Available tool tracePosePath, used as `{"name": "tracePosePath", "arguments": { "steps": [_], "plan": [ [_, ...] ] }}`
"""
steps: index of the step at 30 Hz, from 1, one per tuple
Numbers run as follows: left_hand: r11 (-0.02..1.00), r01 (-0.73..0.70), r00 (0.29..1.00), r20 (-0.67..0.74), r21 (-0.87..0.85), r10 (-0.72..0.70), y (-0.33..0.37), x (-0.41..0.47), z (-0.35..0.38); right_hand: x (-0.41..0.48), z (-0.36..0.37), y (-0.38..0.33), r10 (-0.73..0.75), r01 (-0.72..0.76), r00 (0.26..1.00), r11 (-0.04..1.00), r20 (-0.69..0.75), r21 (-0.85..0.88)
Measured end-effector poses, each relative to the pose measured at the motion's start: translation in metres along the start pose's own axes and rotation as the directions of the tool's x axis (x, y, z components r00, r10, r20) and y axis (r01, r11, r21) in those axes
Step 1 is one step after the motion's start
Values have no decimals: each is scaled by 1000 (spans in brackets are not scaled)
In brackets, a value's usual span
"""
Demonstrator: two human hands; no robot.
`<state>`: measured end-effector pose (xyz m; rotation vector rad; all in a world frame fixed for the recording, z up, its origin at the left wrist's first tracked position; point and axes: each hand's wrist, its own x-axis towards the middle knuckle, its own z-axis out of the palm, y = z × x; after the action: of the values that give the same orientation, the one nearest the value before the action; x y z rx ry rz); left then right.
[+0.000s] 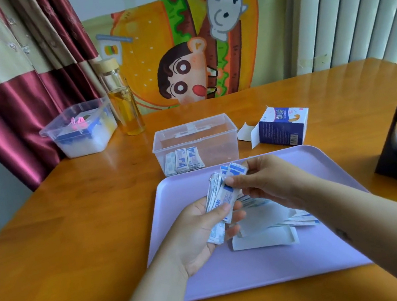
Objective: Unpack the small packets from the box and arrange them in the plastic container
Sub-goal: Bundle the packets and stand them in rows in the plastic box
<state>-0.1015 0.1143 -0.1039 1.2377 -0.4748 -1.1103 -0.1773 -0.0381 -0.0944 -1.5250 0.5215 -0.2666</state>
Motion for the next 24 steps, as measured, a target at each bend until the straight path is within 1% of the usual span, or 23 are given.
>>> {"name": "tracePosePath", "arguments": {
  "steps": [3, 6, 8, 11, 15, 18, 20, 22, 24],
  "plan": [
    [999, -24, 998, -54, -32, 22, -1, -1, 0, -1, -1, 0, -4, 4, 1000, 999, -3, -35],
    [994, -28, 995, -102, -102, 17, -1, 0, -2, -1, 1, -2, -35, 35, 999, 987, 6, -154],
    [995, -51, 988, -152, -83, 38, -3, 1, -4, 1, 3, -1, -44, 43, 999, 978, 0, -204],
    [996, -80, 977, -199, -26, 73, -4, 1, -8, 7, 11, 1, -52, 47, 998, 980, -20, -193],
    [991, -130, 948, -290, 14, 129, -3, -2, -20, 16, 24, 3, -73, 69, 997, 991, -34, -112],
    [979, -199, 895, -416, -48, 162, 0, -4, -33, 26, 31, 4, -59, 53, 994, 997, -95, -57],
    [947, -299, 848, -489, -122, 204, 4, -10, -46, 33, 38, 3, -47, 42, 993, 998, -108, -49],
    [915, -356, 824, -525, -192, 211, 8, -16, -56, 37, 49, 4, -31, 23, 997, 994, -68, -109],
    [901, -349, 824, -542, -256, 165, 10, -22, -64, 39, 65, 7, 7, -7, 1000, 971, -3, -237]
  ]
}}
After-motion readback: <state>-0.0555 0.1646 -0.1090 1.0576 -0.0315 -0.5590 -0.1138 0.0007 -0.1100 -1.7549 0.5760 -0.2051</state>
